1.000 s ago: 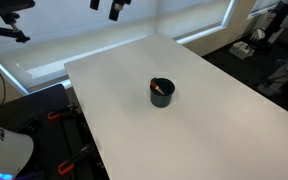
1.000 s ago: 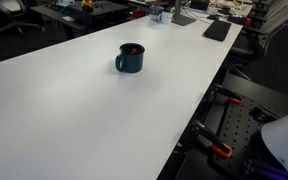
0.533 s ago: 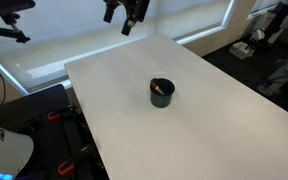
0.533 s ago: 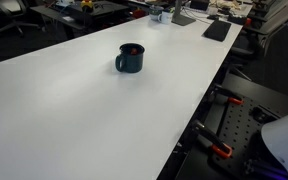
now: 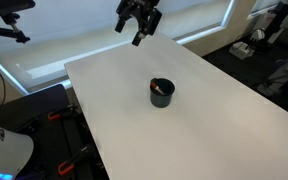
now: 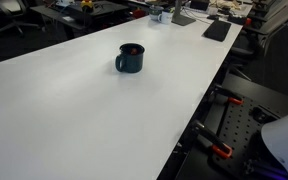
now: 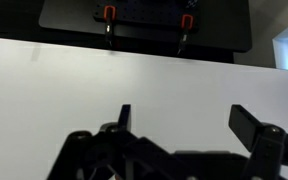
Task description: Remove the marker from the cup
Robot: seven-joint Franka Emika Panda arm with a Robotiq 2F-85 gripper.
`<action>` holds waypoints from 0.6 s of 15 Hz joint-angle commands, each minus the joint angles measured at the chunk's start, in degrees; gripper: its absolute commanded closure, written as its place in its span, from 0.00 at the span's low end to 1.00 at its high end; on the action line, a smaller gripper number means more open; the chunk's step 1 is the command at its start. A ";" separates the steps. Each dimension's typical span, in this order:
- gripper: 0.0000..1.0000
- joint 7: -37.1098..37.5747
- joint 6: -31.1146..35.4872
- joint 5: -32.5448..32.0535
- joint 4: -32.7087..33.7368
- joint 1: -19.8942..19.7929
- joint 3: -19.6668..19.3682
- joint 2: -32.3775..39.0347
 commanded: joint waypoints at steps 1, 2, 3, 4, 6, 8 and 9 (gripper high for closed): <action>0.00 0.25 -1.08 0.36 1.30 -0.14 0.12 1.07; 0.00 0.48 -1.51 0.61 2.24 -0.24 0.03 2.12; 0.00 0.56 -2.19 0.82 3.43 -0.40 -0.07 3.47; 0.00 0.45 -3.13 1.00 4.87 -0.62 -0.19 5.00; 0.00 0.71 -4.29 1.83 8.14 -1.34 -0.54 8.37; 0.00 0.90 -5.78 2.76 11.80 -2.19 -0.90 11.99; 0.00 1.38 -6.77 3.23 13.59 -2.54 -1.08 13.74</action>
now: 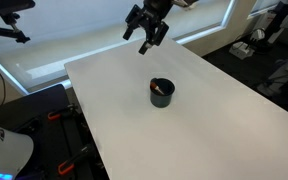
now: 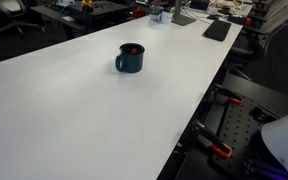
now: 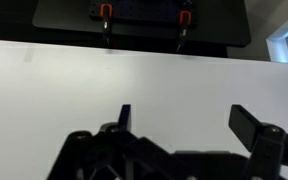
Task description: Remove the marker from the cup
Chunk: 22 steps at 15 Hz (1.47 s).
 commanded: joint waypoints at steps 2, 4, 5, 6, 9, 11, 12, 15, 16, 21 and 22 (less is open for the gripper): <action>0.00 0.08 -2.13 1.05 3.67 -0.98 -0.33 3.65; 0.00 0.06 -3.46 1.60 6.45 -1.67 -0.47 6.52; 0.00 0.06 -3.69 1.63 7.14 -1.79 -0.48 7.25; 0.00 0.06 -3.88 1.63 7.54 -1.78 -0.47 7.56; 0.00 0.51 -4.69 1.73 8.82 -1.69 -0.49 8.60; 0.00 0.96 -5.39 1.74 9.98 -1.59 -0.50 10.30; 0.00 1.45 -5.79 1.64 10.72 -1.43 -0.54 11.51; 0.00 1.93 -7.17 1.93 13.39 -1.51 -0.55 14.99; 0.00 0.26 -4.35 1.59 9.57 -1.75 -0.42 12.20; 0.00 0.18 -4.31 1.58 9.93 -1.81 -0.41 13.33; 0.00 0.18 -4.31 1.58 9.94 -1.81 -0.41 13.32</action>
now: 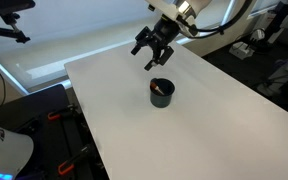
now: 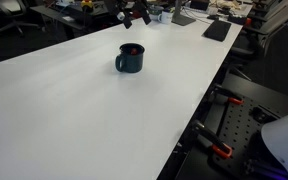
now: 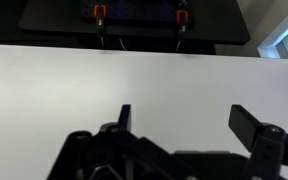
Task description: Remove the marker from the cup
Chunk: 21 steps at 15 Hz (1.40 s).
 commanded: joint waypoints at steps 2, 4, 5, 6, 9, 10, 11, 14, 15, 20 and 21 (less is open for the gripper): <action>0.00 0.22 -0.52 0.56 1.26 -0.33 -0.10 0.95; 0.00 0.54 -1.09 0.93 2.50 -0.74 -0.27 2.06; 0.00 0.66 -1.39 1.15 3.26 -1.05 -0.37 2.75; 0.00 0.67 -1.60 1.29 4.06 -1.38 -0.44 3.44; 0.00 1.13 -3.01 1.97 7.58 -2.69 -0.68 6.20; 0.00 -0.08 -0.33 0.34 3.66 -2.04 -0.38 3.85; 0.00 -0.10 -0.53 0.61 4.54 -2.44 -0.45 4.62; 0.00 -0.12 -0.96 0.98 5.86 -2.95 -0.51 5.80; 0.00 -0.01 -1.11 1.18 6.25 -3.00 -0.50 6.04; 0.00 1.36 -2.75 0.92 9.62 -2.22 -0.45 9.13; 0.00 1.57 -3.15 0.95 10.48 -2.06 -0.40 9.96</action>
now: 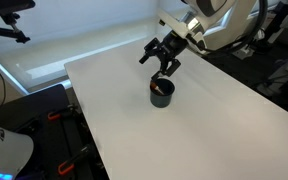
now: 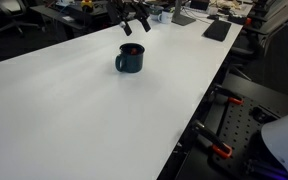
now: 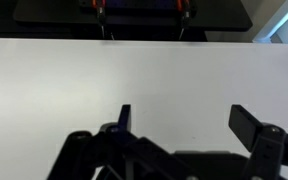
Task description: Remove the marker from the cup
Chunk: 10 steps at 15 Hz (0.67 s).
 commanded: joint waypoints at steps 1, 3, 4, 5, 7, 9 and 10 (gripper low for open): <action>0.00 1.65 -2.64 0.05 4.74 1.06 -0.26 3.43; 0.00 1.88 -3.53 0.14 6.58 1.23 -0.25 5.17; 0.00 2.00 -3.78 0.29 7.29 1.24 -0.26 5.90; 0.00 1.97 -4.17 0.35 7.93 1.21 -0.24 6.53; 0.00 0.49 -1.69 0.05 5.23 0.94 -0.13 5.29; 0.00 0.67 -1.91 0.06 5.95 0.94 -0.13 6.02; 0.00 0.68 -2.00 0.06 6.10 0.94 -0.13 6.09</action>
